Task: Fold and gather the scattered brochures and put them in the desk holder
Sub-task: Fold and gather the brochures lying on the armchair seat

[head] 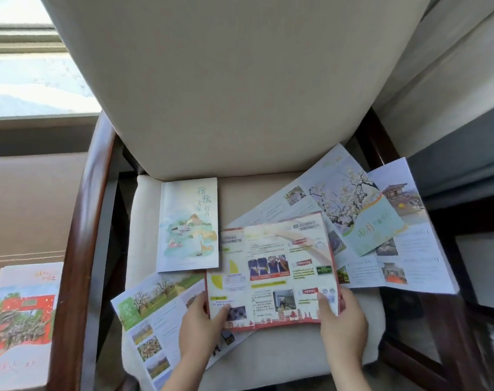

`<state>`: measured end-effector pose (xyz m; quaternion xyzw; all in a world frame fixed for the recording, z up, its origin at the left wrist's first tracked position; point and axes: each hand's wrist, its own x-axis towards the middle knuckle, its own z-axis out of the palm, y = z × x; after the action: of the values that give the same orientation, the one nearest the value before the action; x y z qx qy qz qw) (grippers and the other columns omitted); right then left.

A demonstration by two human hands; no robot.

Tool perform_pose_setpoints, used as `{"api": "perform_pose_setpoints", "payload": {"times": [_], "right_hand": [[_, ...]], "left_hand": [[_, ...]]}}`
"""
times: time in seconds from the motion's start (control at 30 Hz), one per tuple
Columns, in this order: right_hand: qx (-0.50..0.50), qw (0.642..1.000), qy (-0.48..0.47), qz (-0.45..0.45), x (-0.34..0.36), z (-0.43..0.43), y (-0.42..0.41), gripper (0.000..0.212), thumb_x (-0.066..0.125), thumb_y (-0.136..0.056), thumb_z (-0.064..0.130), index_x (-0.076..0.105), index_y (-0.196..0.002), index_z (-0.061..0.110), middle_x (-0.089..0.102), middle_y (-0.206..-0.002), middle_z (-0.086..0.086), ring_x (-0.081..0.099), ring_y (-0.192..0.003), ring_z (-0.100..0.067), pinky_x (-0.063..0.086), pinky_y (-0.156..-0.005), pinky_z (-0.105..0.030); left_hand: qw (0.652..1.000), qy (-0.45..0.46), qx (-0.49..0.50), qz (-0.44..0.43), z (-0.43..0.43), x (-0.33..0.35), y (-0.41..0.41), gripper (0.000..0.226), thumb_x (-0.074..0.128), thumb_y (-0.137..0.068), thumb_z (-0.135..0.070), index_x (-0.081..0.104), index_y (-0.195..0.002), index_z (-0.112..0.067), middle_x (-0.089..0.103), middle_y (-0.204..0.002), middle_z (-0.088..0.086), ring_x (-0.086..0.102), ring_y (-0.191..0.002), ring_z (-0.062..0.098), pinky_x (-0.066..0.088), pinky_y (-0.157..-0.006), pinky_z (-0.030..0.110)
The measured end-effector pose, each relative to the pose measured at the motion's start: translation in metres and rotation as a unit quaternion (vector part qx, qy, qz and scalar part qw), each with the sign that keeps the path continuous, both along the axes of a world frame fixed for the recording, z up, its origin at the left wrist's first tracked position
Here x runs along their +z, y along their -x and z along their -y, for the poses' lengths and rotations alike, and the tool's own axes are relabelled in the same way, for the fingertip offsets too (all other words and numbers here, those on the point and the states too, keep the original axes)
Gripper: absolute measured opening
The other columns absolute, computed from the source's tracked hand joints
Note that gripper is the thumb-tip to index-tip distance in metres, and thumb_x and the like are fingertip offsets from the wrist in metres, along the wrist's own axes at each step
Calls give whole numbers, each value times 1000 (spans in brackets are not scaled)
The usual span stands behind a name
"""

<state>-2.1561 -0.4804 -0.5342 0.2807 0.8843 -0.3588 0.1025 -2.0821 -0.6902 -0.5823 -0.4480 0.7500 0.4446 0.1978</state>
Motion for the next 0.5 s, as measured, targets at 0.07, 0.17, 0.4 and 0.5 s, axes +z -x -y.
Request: {"api": "perform_pose_setpoints", "payload": {"times": [0.07,0.17,0.4,0.5], "right_hand": [[-7,999,-28,-43,13,-3,-9,19,66,-84,13,66,-100,24,68,-93,-1,63,-85,-25,52,-74,-37],[87,984,-95,-120,20,2,-30,38,71,-76,-1,71,-106,23,64,-96,-4,64,-76,-27,50,-67,-34],[322,941,-105,22,-14,34,-62,41,76,-71,42,71,-110,31,60,-126,5,54,-121,-18,45,-99,-41],[289,954,-59,58,-31,34,-65,33,74,-77,33,71,-109,27,58,-129,4,51,-124,-25,42,-101,-42]], "left_hand": [[998,-63,9,-28,-12,3,-7,14,71,-81,-28,64,-92,-25,72,-84,-8,65,-64,4,45,-49,16],[992,-111,21,-60,-31,8,-19,15,72,-80,-24,63,-92,-28,74,-88,-11,65,-71,-6,52,-57,13],[988,-145,30,-42,-61,10,-28,38,71,-82,-26,52,-110,-41,65,-89,-29,59,-77,-20,44,-61,1],[991,-126,-14,-35,-62,13,-27,45,64,-86,-29,43,-122,-47,58,-95,-35,52,-83,-21,41,-62,1]]}}
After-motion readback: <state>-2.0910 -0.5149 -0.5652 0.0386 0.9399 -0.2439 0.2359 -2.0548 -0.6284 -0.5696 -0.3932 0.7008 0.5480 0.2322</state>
